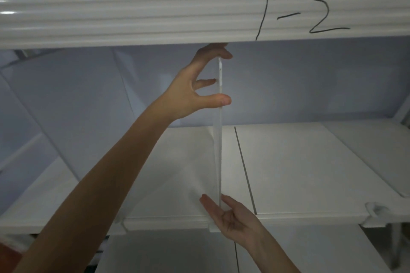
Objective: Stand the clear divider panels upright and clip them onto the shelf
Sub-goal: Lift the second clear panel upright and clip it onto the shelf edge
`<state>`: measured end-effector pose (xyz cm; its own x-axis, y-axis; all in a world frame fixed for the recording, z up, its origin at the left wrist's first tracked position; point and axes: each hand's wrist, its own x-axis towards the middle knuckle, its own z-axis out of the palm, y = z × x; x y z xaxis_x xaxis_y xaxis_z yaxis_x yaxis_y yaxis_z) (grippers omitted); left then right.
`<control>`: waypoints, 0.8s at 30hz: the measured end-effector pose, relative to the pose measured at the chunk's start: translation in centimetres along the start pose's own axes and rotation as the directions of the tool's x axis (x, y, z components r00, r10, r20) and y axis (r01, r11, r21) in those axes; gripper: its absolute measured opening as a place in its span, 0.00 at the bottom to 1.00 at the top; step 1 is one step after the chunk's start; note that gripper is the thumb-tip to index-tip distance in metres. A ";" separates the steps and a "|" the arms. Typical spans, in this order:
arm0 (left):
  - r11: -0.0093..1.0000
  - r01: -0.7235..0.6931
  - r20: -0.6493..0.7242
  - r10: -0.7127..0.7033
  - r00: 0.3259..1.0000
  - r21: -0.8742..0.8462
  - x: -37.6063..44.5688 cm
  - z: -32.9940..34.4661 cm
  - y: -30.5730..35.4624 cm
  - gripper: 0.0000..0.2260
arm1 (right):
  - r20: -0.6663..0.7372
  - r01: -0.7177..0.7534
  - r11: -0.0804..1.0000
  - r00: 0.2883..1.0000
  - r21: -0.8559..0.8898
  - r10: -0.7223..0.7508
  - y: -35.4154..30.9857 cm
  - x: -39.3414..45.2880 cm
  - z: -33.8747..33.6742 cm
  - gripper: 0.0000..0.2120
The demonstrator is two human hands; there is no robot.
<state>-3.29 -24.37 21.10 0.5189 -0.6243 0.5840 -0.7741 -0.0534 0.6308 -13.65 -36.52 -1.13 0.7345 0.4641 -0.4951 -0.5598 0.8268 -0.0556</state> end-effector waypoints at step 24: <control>0.787 0.327 0.077 -0.426 0.902 0.522 -22.2 13.0 -17.0 0.29 | -0.258 0.092 0.987 0.958 -0.130 -0.123 2.0 3.6 -8.1 0.29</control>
<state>-6.41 -19.77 -9.23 0.7694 -0.6003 0.2184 -0.6293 -0.6534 0.4208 -15.19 -35.76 -10.04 0.6739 0.2609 -0.6912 -0.5348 0.8178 -0.2128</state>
